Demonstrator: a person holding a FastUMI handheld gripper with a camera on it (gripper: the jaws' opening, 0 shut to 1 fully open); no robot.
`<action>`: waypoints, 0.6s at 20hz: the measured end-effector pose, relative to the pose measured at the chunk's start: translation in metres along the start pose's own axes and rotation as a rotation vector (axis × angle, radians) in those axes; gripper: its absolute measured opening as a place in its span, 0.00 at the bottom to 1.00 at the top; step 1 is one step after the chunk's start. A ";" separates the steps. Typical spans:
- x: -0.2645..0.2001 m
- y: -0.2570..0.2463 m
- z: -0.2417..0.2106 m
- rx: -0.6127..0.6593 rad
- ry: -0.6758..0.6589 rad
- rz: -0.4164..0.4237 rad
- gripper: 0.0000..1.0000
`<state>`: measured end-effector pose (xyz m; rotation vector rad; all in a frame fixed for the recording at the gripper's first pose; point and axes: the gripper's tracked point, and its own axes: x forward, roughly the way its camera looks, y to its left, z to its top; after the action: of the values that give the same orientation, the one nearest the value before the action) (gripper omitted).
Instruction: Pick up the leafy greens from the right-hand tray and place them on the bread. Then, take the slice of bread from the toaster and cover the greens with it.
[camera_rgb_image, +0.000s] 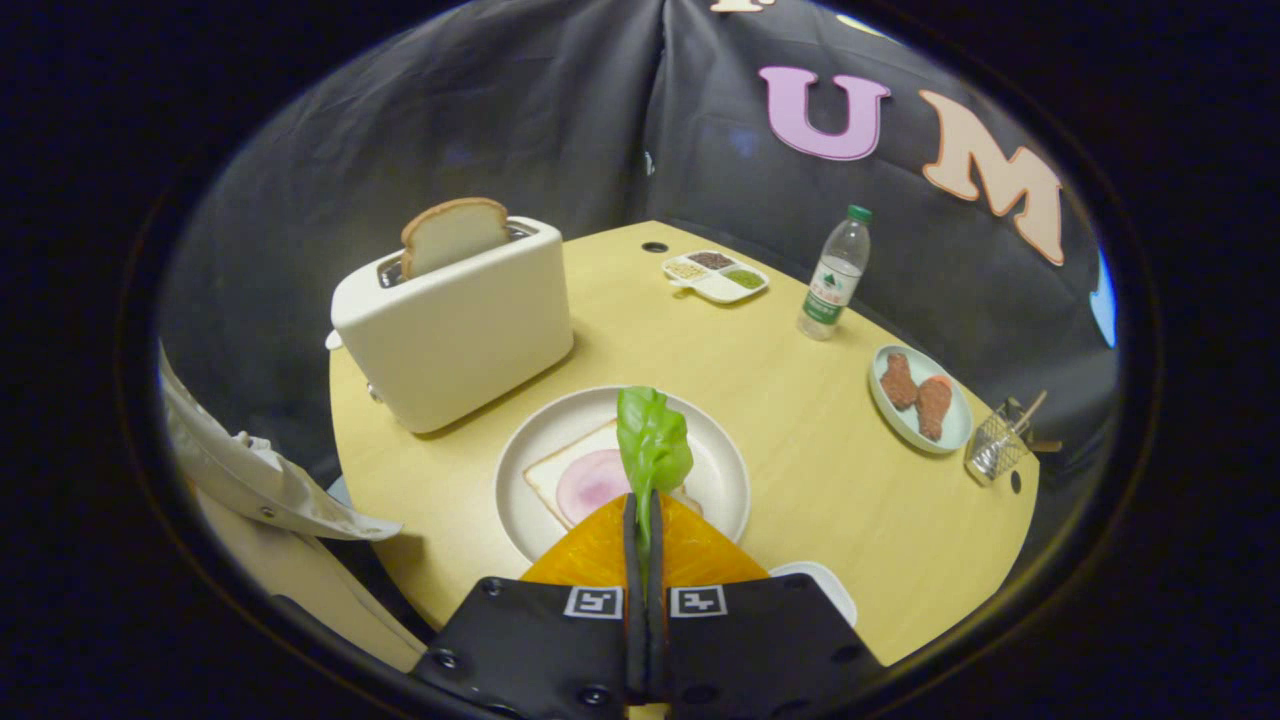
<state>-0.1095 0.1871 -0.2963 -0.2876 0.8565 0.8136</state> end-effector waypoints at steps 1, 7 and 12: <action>0.004 0.005 0.002 -0.005 0.001 0.012 0.04; 0.022 0.038 0.018 -0.034 0.003 0.086 0.04; 0.037 0.059 0.019 -0.040 0.034 0.142 0.04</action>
<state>-0.1283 0.2561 -0.3073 -0.2786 0.9009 0.9609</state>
